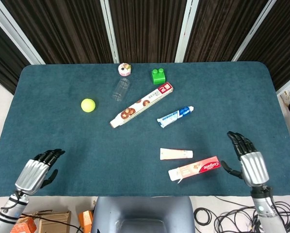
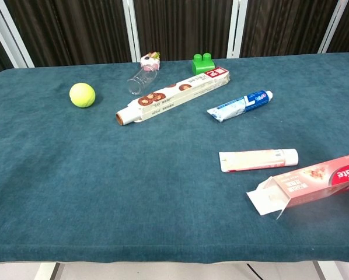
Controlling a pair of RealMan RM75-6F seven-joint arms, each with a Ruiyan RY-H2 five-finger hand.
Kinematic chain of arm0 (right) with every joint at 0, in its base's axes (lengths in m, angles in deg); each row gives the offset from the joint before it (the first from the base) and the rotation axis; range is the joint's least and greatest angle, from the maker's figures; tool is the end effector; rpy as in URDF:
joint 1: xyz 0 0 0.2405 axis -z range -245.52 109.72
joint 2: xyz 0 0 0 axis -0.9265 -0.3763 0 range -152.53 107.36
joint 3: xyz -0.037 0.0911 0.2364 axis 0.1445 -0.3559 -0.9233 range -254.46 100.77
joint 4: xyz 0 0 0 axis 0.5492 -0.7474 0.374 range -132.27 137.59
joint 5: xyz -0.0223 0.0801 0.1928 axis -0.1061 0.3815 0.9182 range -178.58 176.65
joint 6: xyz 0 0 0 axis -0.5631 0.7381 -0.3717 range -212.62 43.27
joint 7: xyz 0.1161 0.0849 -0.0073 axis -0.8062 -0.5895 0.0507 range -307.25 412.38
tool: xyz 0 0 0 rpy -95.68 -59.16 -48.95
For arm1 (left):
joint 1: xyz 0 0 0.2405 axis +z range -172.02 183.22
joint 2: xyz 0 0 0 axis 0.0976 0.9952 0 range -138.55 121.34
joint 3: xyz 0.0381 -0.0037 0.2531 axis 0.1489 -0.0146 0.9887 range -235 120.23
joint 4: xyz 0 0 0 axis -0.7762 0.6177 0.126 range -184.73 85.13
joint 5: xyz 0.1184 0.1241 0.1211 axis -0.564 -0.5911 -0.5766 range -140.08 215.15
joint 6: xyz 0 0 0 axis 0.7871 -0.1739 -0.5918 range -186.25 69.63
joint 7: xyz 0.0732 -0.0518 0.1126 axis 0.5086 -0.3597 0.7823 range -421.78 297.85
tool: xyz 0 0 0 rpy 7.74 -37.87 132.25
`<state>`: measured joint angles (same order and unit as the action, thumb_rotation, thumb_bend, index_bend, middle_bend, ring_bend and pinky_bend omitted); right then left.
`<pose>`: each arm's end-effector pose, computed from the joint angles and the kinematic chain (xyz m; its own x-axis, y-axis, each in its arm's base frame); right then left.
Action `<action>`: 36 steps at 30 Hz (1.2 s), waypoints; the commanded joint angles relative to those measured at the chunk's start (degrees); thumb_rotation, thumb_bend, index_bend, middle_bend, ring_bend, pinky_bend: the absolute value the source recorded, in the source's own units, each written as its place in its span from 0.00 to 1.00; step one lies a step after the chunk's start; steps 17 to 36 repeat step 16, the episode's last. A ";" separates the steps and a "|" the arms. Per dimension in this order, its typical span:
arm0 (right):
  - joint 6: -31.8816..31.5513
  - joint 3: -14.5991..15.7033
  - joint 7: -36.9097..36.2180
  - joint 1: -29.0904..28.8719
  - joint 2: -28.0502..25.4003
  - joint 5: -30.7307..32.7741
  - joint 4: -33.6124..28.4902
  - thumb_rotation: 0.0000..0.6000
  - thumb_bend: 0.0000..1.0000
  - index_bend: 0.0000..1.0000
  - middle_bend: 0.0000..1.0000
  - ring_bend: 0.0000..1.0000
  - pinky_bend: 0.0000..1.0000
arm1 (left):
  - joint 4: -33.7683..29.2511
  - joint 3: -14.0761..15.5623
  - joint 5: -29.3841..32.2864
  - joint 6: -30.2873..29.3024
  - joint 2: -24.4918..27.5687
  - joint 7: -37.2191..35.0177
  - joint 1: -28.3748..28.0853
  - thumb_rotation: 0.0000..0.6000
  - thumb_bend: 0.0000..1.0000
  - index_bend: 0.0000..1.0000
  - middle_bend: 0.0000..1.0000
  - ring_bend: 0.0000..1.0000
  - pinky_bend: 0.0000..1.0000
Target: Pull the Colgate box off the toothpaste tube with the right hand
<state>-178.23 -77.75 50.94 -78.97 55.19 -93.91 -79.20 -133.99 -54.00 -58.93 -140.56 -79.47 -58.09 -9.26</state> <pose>-0.2788 -0.2040 0.1059 0.2969 0.1356 0.9452 -0.9181 -0.2317 0.3216 -0.2828 0.2074 0.1021 0.5194 0.0520 0.8530 0.8093 -0.3504 -0.4714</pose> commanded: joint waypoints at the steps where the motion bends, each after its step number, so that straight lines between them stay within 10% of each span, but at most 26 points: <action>1: -2.06 -1.41 8.50 4.16 -1.20 4.76 -5.83 1.00 0.18 0.02 0.10 0.09 0.23 | 0.31 -0.89 0.36 -2.83 0.04 -0.20 1.57 1.00 0.46 0.18 0.18 0.20 0.41; 36: -0.71 -0.98 9.21 6.62 -1.47 4.88 -5.81 1.00 0.18 0.02 0.10 0.09 0.24 | -1.13 -0.87 1.02 -1.39 1.23 -0.48 1.91 1.00 0.46 0.16 0.17 0.19 0.41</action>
